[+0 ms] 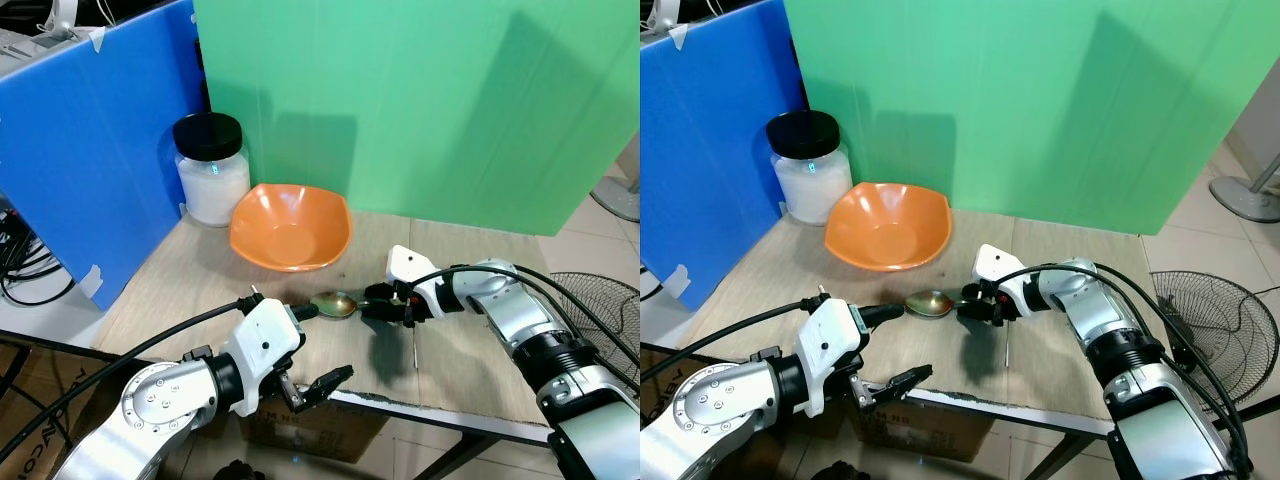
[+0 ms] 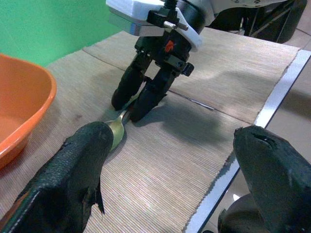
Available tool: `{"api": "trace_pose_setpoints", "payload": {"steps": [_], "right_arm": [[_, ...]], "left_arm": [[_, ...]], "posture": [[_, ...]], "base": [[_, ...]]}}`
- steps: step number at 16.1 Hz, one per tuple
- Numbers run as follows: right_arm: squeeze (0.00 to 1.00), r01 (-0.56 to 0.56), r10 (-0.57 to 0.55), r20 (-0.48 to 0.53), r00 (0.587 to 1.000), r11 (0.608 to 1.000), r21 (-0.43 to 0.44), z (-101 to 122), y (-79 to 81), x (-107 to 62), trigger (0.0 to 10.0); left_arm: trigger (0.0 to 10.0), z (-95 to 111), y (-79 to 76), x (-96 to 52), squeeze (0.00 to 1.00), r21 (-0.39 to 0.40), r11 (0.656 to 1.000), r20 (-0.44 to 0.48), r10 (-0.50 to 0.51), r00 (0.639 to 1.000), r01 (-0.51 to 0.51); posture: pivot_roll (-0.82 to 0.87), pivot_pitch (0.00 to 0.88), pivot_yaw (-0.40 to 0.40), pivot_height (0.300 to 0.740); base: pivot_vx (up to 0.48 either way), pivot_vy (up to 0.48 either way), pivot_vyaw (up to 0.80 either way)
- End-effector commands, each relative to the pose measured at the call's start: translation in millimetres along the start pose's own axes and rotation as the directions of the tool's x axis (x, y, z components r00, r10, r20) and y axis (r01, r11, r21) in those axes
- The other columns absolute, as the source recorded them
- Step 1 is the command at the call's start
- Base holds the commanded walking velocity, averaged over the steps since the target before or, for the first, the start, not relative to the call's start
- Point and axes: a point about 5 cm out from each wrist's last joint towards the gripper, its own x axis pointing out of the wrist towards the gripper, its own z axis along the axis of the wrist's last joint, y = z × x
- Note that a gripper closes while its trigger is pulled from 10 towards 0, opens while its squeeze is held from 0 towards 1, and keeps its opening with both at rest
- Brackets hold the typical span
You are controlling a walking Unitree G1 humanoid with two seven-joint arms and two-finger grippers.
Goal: Setting the table
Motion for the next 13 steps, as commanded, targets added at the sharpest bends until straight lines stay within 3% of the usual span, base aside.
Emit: {"api": "trace_pose_setpoints", "payload": {"steps": [1, 9, 13], "right_arm": [[0.00, -0.004, 0.005, -0.056, 0.998, 1.000, 0.025, -9.7, 1.4, 1.1, 0.0], [0.00, -0.006, 0.008, -0.045, 0.999, 1.000, 0.029, -13.1, 4.7, 2.0, 0.0], [0.00, 0.045, -0.045, 0.010, 0.999, 0.999, 0.017, -9.3, 5.9, -3.0, 0.0]], "left_arm": [[10.0, 1.9, 1.5, 1.1, 0.00, 0.024, 1.000, 0.001, -0.003, 1.000, 0.003], [10.0, 2.0, 2.0, 1.4, 0.00, 0.032, 0.999, -0.001, 0.002, 1.000, -0.002], [10.0, 3.7, 1.5, 2.3, 0.00, 0.040, 0.999, 0.005, 0.002, 1.000, -0.002]], "posture": [[0.12, 0.000, -0.065, 0.740], [0.13, 0.000, -0.068, 0.740], [0.13, 0.000, -0.065, 0.740]], "base": [[0.000, 0.000, 0.00], [0.000, 0.000, 0.00], [0.000, 0.000, 0.00]]}}
